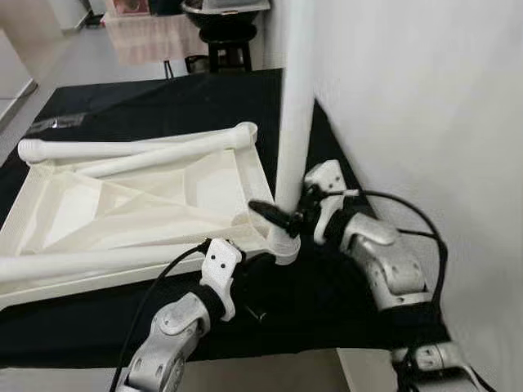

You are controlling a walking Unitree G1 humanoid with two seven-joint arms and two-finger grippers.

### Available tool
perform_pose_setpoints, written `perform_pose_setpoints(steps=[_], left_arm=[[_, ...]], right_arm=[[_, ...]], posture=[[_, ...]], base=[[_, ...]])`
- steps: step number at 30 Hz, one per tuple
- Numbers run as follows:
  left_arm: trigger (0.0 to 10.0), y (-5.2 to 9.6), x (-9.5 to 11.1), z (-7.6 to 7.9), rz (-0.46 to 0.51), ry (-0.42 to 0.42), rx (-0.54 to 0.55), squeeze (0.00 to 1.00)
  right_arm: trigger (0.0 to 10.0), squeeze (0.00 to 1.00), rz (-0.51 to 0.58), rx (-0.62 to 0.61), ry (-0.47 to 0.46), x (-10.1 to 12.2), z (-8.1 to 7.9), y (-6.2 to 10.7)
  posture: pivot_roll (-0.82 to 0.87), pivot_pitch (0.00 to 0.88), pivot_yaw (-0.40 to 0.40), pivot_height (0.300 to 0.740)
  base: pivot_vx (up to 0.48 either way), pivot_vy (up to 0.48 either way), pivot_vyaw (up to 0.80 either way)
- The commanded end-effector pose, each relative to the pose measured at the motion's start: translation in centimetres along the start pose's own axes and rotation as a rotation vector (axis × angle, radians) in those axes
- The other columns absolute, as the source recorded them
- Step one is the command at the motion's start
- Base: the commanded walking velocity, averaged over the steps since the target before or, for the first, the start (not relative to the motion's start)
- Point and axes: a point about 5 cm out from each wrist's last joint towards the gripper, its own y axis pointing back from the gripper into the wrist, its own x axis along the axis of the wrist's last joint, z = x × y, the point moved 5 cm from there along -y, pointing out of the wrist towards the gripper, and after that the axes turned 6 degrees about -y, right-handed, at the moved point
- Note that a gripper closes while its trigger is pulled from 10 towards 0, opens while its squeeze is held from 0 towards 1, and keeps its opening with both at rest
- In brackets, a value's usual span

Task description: Building children table

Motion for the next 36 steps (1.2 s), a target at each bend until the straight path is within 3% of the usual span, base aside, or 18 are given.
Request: perform_pose_setpoints(steps=[1,4,6,7,8,19,23,24,25,26,27,28,29,30,31,32,33,36], left_arm=[[10.0,0.1,-0.5,0.1,-0.017,0.002,-0.002,0.0],[10.0,0.1,-0.5,0.1,-0.016,0.002,-0.001,0.0],[10.0,0.1,-0.5,0.1,-0.016,0.002,-0.001,0.0],[10.0,0.1,-0.5,0.1,-0.016,0.002,0.0,0.0],[10.0,0.1,-0.5,0.1,-0.016,0.003,0.0,0.0],[10.0,0.0,-0.4,0.3,-0.012,0.003,0.005,0.0],[10.0,0.2,-0.4,0.3,-0.011,0.004,0.007,0.0],[10.0,0.2,-0.4,0.3,-0.011,0.004,0.007,0.0],[10.0,0.3,-0.4,0.3,-0.011,0.004,0.006,0.0],[10.0,0.3,-0.4,0.3,-0.011,0.004,0.006,0.0],[10.0,0.4,-0.4,0.3,-0.012,0.004,0.005,0.0],[10.0,0.4,-0.4,0.3,-0.012,0.004,0.005,0.0],[10.0,0.4,-0.4,0.3,-0.012,0.004,0.005,0.0],[10.0,0.5,-0.4,0.2,-0.014,0.004,0.004,0.0],[10.0,0.5,-0.4,0.2,-0.014,0.004,0.004,0.0],[10.0,0.5,-0.4,0.2,-0.016,0.005,0.002,0.0],[10.0,0.5,-0.5,0.2,-0.017,0.007,-0.002,0.0],[10.0,0.4,-0.5,0.1,-0.017,0.008,-0.001,0.0]], right_arm=[[10.0,0.0,-0.033,0.111,0.004,-0.4,-0.3,0.0],[10.0,0.0,-0.074,0.232,0.007,0.5,0.8,0.1],[10.0,0.0,-0.074,0.232,0.007,0.5,0.8,0.1],[6.0,0.0,-0.078,0.251,-0.004,0.8,1.2,0.1],[0.0,0.0,-0.08,0.267,-0.025,1.1,1.4,0.1],[0.0,0.0,-0.087,0.201,-0.065,-0.3,2.9,1.0],[0.0,0.0,-0.121,-0.027,-0.011,-2.7,4.6,2.2],[0.0,0.0,-0.121,-0.027,-0.011,-2.7,4.6,2.2],[0.0,0.0,-0.124,-0.178,0.023,-3.5,5.7,2.7],[0.0,0.0,-0.124,-0.178,0.023,-3.5,5.7,2.7],[0.0,0.0,-0.065,-0.448,-0.05,-4.8,6.1,3.6],[0.0,0.0,-0.065,-0.448,-0.05,-4.8,6.1,3.6],[0.0,0.0,-0.046,-0.55,-0.133,-6.5,4.4,4.0],[0.0,0.0,-0.038,-0.52,-0.148,-7.3,1.5,3.5],[0.0,0.0,-0.038,-0.52,-0.148,-7.3,1.5,3.5],[0.0,0.0,-0.037,-0.46,-0.133,-7.3,-0.2,2.6],[0.0,0.0,-0.046,-0.403,-0.114,-7.3,-1.0,1.7],[0.0,0.0,-0.052,-0.369,-0.099,-7.1,-0.9,0.5]], posture=[[0.0,0.067,-0.005,0.74],[0.01,0.063,-0.007,0.74],[0.01,0.063,-0.007,0.74],[0.01,0.063,-0.007,0.74],[0.01,0.064,-0.008,0.74],[0.0,0.069,-0.015,0.74],[0.0,0.074,-0.016,0.74],[0.0,0.074,-0.016,0.74],[0.0,0.077,-0.019,0.74],[0.0,0.077,-0.019,0.74],[-0.01,0.089,-0.01,0.74],[-0.01,0.089,-0.01,0.74],[-0.01,0.092,-0.008,0.74],[-0.02,0.091,0.002,0.74],[-0.02,0.091,0.002,0.74],[-0.03,0.081,0.003,0.74],[-0.01,0.08,-0.009,0.74],[-0.01,0.083,-0.008,0.74]], base=[[0.0,0.0,0.0],[0.0,0.0,0.0],[0.0,0.0,0.0],[0.0,0.0,0.0],[0.0,0.0,0.0],[0.0,0.0,0.0],[0.0,0.0,0.0],[0.0,0.0,0.0],[0.0,0.0,0.0],[0.0,0.0,0.0],[0.0,0.0,0.0],[0.0,0.0,0.0],[0.0,0.0,0.0],[0.0,0.0,0.0],[0.0,0.0,0.0],[0.0,0.0,0.0],[0.0,0.0,0.0],[0.0,0.0,0.0]])
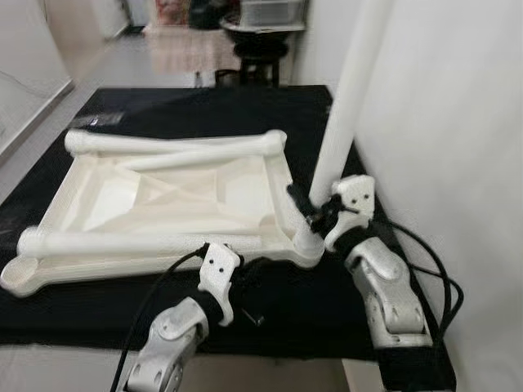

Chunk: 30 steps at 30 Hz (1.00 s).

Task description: Building children table

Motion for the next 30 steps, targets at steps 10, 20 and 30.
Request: perform_pose_setpoints(steps=[10,20,30], left_arm=[[10.0,0.0,-0.2,-0.1,-0.008,0.002,0.007,0.0],[10.0,-0.4,-0.3,0.0,-0.009,0.008,-0.003,0.0],[10.0,-0.5,-0.2,0.1,-0.005,0.002,0.005,0.0]], right_arm=[[10.0,1.0,-0.074,0.139,-0.069,-2.2,-0.6,-0.5],[10.0,0.0,-0.149,0.576,0.079,2.2,1.4,-0.1],[0.0,0.0,-0.213,0.638,-0.017,2.4,2.4,-1.8]], posture=[[0.0,0.08,-0.007,0.74],[0.01,0.064,-0.013,0.74],[0.02,0.065,-0.02,0.74]], base=[[0.0,0.0,0.0],[0.0,0.0,0.0],[0.0,0.0,0.0]])
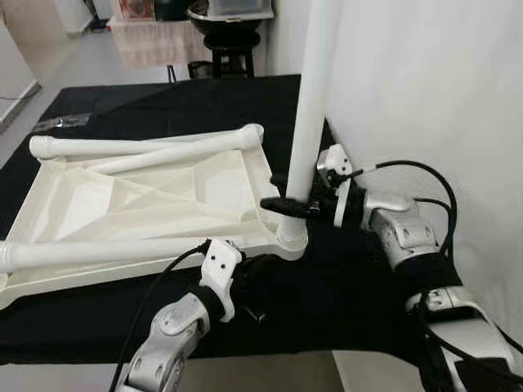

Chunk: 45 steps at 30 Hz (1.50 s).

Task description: Building children table

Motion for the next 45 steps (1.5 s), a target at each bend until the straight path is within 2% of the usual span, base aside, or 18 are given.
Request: perform_pose_setpoints(steps=[1,8,14,15,16,17,19,20,23,27,28,29,30,34,35,36,40,45], left_arm=[[10.0,0.1,-0.3,0.2,-0.009,-0.004,-0.001,0.0],[10.0,0.2,-0.1,0.4,-0.002,-0.003,0.004,0.0],[10.0,0.4,0.0,0.4,0.002,-0.003,0.008,0.0],[10.0,0.5,0.1,0.4,0.002,-0.004,0.009,0.0],[10.0,0.6,0.1,0.4,0.002,-0.005,0.009,0.0],[10.0,0.7,0.1,0.3,0.001,-0.006,0.009,0.0],[10.0,0.7,0.1,0.3,0.001,-0.006,0.009,0.0],[10.0,0.7,0.1,0.2,0.0,-0.007,0.009,0.0],[10.0,0.6,0.1,0.3,-0.002,-0.008,0.011,0.0],[10.0,0.6,0.1,0.2,-0.002,-0.008,0.019,0.0],[10.0,0.6,0.0,0.1,-0.002,-0.008,0.026,0.0],[10.0,0.6,0.0,0.1,-0.002,-0.008,0.026,0.0],[10.0,0.6,0.0,0.0,-0.003,-0.008,0.026,0.0],[10.0,0.6,-0.1,0.1,-0.008,-0.006,0.014,0.0],[10.0,0.5,-0.1,0.1,-0.009,-0.006,0.013,0.0],[10.0,0.5,-0.1,0.1,-0.009,-0.006,0.013,0.0],[10.0,0.4,-0.2,0.0,-0.009,-0.008,0.014,0.0],[10.0,0.3,-0.3,0.0,-0.01,-0.007,0.014,0.0]], right_arm=[[0.0,0.0,-0.003,0.002,-0.038,-0.5,0.2,-0.1],[0.0,0.0,0.01,-0.078,-0.054,-2.1,0.8,1.3],[0.0,0.0,-0.027,-0.308,-0.064,-5.3,1.1,2.3],[0.0,0.0,-0.043,-0.509,-0.082,-6.9,1.6,2.5],[0.0,0.0,-0.029,-0.767,-0.211,-9.3,1.0,3.3],[0.0,0.0,-0.035,-0.815,-0.247,-10.7,-1.4,2.7],[0.0,0.0,-0.035,-0.815,-0.247,-10.7,-1.4,2.7],[0.0,0.0,-0.021,-0.788,-0.208,-10.0,-2.5,1.7],[0.0,0.0,-0.018,-0.726,-0.171,-9.3,-2.3,0.3],[0.0,0.0,-0.018,-0.729,-0.173,-9.2,-1.8,0.1],[10.0,0.02,-0.011,-0.684,-0.16,-8.7,-1.9,-0.4],[10.0,0.02,-0.011,-0.684,-0.16,-8.7,-1.9,-0.4],[10.0,1.0,-0.004,-0.646,-0.145,-8.2,-2.1,-0.7],[10.0,1.0,0.067,-0.542,-0.114,-5.4,-1.9,-1.1],[10.0,0.89,0.089,-0.488,-0.107,-4.4,-1.8,-1.0],[10.0,0.0,0.103,-0.415,-0.092,-3.3,-1.9,-1.0],[10.0,0.0,0.088,-0.21,-0.028,-1.9,-2.6,-0.7],[10.0,0.0,0.02,-0.023,-0.008,-2.1,-2.9,-0.2]], posture=[[0.02,0.065,-0.02,0.74],[0.01,0.078,-0.027,0.74],[0.0,0.09,-0.032,0.74],[0.0,0.097,-0.029,0.74],[0.0,0.1,-0.03,0.74],[0.0,0.109,-0.022,0.74],[0.0,0.109,-0.022,0.74],[-0.02,0.103,-0.021,0.74],[0.01,0.097,-0.036,0.74],[0.01,0.099,-0.031,0.74],[0.01,0.099,-0.023,0.74],[0.01,0.099,-0.023,0.74],[0.01,0.098,-0.023,0.74],[0.01,0.087,-0.014,0.74],[0.01,0.085,-0.013,0.74],[0.01,0.083,-0.015,0.74],[0.01,0.074,-0.016,0.74],[0.01,0.067,-0.018,0.74]], base=[[0.0,0.0,0.0],[0.0,0.0,0.0],[0.0,0.0,0.0],[0.0,0.0,0.0],[0.0,0.0,0.0],[0.0,0.0,0.0],[0.0,0.0,0.0],[0.0,0.0,0.0],[0.0,0.0,0.0],[0.0,0.0,0.0],[0.0,0.0,0.0],[0.0,0.0,0.0],[0.0,0.0,0.0],[0.0,0.0,0.0],[0.0,0.0,0.0],[0.0,0.0,0.0],[0.0,0.0,0.0],[0.0,0.0,0.0]])
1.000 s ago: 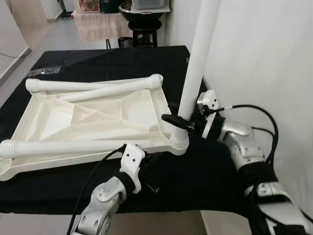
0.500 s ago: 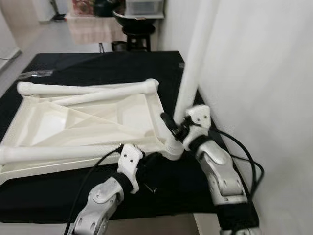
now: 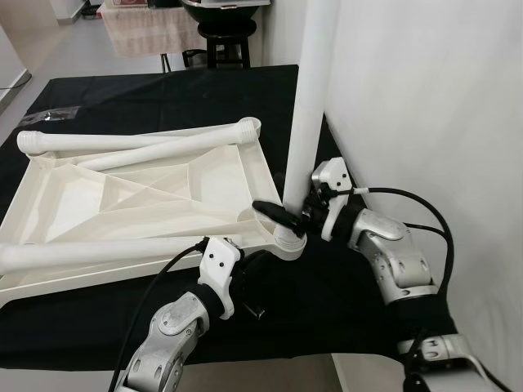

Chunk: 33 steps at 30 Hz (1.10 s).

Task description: Building children table

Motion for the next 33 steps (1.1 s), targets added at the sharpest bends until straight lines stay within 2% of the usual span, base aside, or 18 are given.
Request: perform_pose_setpoints(steps=[1,4,6,7,14,17,27,28,29,30,31,33], left_arm=[[10.0,0.1,-0.5,0.1,-0.015,-0.002,-0.003,0.0],[10.0,0.0,-0.5,0.1,-0.015,-0.002,-0.003,0.0],[10.0,0.0,-0.5,0.1,-0.016,-0.002,-0.003,0.0],[10.0,0.0,-0.5,0.2,-0.015,-0.001,-0.004,0.0],[10.0,0.0,-0.4,0.3,-0.012,0.002,-0.003,0.0],[10.0,0.0,-0.3,0.3,-0.008,0.004,-0.004,0.0],[10.0,0.0,-0.3,0.3,-0.008,0.004,-0.004,0.0],[10.0,0.0,-0.3,0.2,-0.007,0.004,-0.004,0.0],[10.0,0.1,-0.2,0.1,-0.007,0.004,-0.004,0.0],[10.0,0.1,-0.2,0.0,-0.008,0.003,-0.004,0.0],[10.0,0.1,-0.3,-0.2,-0.009,0.001,-0.004,0.0],[10.0,0.1,-0.3,-0.3,-0.011,0.0,-0.004,0.0]], right_arm=[[10.0,0.0,0.0,0.063,-0.001,0.1,-0.4,-0.1],[10.0,0.0,-0.024,0.1,-0.034,0.3,1.0,-0.2],[10.0,0.0,-0.02,0.103,-0.044,0.5,1.2,-0.3],[0.0,0.0,-0.015,0.101,-0.062,0.7,1.6,-0.4],[0.0,0.0,-0.019,0.088,-0.091,0.8,2.4,-0.2],[0.0,0.0,-0.003,0.044,-0.081,0.2,2.9,0.6],[0.0,0.0,0.003,0.024,-0.078,-0.1,3.0,0.8],[0.0,0.0,-0.025,-0.319,-0.065,-2.6,4.5,0.9],[0.0,0.0,-0.039,-0.609,-0.13,-5.2,4.4,2.1],[0.0,0.0,-0.029,-0.747,-0.144,-6.4,3.0,2.6],[0.0,0.0,-0.023,-0.792,-0.142,-6.6,1.9,2.6],[0.0,0.0,-0.008,-0.739,-0.136,-6.0,1.5,1.5]], posture=[[0.01,0.067,-0.018,0.74],[0.02,0.058,-0.02,0.74],[0.02,0.058,-0.02,0.74],[0.02,0.058,-0.022,0.74],[0.02,0.066,-0.025,0.74],[0.01,0.074,-0.027,0.74],[0.01,0.074,-0.027,0.74],[0.0,0.083,-0.018,0.74],[-0.01,0.087,-0.014,0.74],[-0.01,0.093,-0.011,0.74],[-0.02,0.089,-0.006,0.74],[-0.03,0.08,-0.006,0.74]], base=[[0.0,0.0,0.0],[0.0,0.0,0.0],[0.0,0.0,0.0],[0.0,0.0,0.0],[0.0,0.0,0.0],[0.0,0.0,0.0],[0.0,0.0,0.0],[0.0,0.0,0.0],[0.0,0.0,0.0],[0.0,0.0,0.0],[0.0,0.0,0.0],[0.0,0.0,0.0]])
